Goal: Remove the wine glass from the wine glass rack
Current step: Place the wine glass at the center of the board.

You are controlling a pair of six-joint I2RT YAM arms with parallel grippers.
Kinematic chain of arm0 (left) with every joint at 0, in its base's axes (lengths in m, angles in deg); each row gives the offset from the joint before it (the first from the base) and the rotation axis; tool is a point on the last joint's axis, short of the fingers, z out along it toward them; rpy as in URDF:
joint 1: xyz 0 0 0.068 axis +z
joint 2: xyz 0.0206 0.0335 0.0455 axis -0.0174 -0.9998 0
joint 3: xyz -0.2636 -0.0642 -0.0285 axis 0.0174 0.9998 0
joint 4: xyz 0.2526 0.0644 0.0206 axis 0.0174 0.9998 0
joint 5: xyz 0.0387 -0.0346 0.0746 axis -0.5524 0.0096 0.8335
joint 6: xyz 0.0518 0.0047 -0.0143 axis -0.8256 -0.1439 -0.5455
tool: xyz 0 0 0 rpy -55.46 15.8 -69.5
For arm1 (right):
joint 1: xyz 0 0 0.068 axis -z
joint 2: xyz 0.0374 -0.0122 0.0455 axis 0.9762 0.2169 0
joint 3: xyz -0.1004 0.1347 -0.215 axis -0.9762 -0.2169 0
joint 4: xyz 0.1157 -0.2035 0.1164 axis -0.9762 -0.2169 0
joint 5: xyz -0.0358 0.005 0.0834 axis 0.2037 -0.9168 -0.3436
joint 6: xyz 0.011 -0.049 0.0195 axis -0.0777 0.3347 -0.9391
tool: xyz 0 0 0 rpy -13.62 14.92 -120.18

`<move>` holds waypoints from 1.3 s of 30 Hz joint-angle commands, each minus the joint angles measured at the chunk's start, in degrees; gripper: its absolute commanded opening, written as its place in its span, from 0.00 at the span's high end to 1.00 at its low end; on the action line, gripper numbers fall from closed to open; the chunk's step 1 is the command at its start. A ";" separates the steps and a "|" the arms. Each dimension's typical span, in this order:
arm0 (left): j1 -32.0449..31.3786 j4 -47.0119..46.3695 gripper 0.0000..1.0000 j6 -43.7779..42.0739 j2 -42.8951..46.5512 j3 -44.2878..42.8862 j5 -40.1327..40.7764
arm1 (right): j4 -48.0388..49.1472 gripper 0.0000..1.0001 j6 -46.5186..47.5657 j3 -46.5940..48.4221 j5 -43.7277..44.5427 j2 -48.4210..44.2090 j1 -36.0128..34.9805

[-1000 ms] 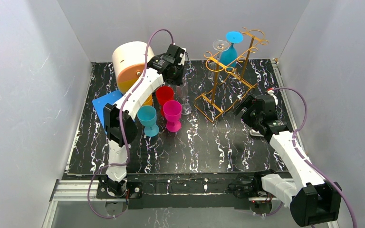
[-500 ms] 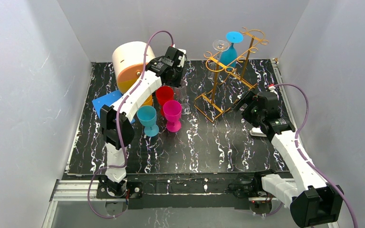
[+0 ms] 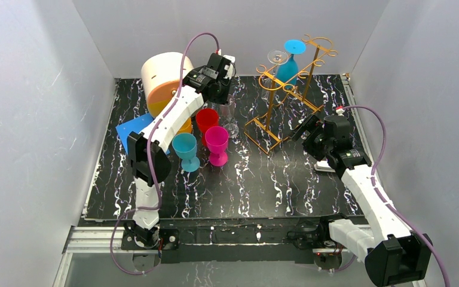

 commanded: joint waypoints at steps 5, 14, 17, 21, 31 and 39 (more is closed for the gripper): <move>-0.29 4.42 0.96 -2.52 -2.13 -5.08 1.90 | 1.37 0.01 -0.68 0.19 -0.75 -2.61 0.27; -0.29 5.08 0.92 -1.82 -3.21 -4.81 0.52 | 1.30 0.01 -0.82 0.57 -1.43 -1.78 0.21; -0.29 5.22 0.90 -0.76 -3.54 -4.83 0.23 | 1.13 0.01 -1.56 0.39 -1.50 -1.85 0.26; -0.21 4.80 0.89 0.25 -3.17 -5.04 -0.03 | 0.86 0.01 -1.60 0.38 -0.89 -2.47 0.22; 0.31 5.39 0.49 2.31 -1.29 -5.14 1.35 | -0.38 0.01 -2.07 2.29 -0.39 -3.47 0.21; 1.16 0.42 0.38 4.86 2.91 -3.42 -1.28 | -0.98 0.01 -1.95 2.84 -0.19 -3.59 0.21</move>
